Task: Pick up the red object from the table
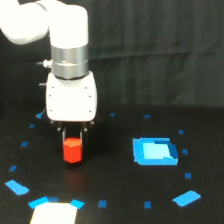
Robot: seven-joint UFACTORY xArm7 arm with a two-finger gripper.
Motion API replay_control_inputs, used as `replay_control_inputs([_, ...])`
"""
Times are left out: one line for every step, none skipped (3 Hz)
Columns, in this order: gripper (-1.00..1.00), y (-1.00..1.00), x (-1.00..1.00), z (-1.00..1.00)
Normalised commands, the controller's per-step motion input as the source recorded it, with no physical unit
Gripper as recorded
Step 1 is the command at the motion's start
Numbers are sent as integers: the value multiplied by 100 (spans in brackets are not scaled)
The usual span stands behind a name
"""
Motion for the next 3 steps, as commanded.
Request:
replay_control_inputs([-60,44,-27,100])
replay_control_inputs([-19,52,-8,100])
replay_control_inputs([-88,62,-10,100])
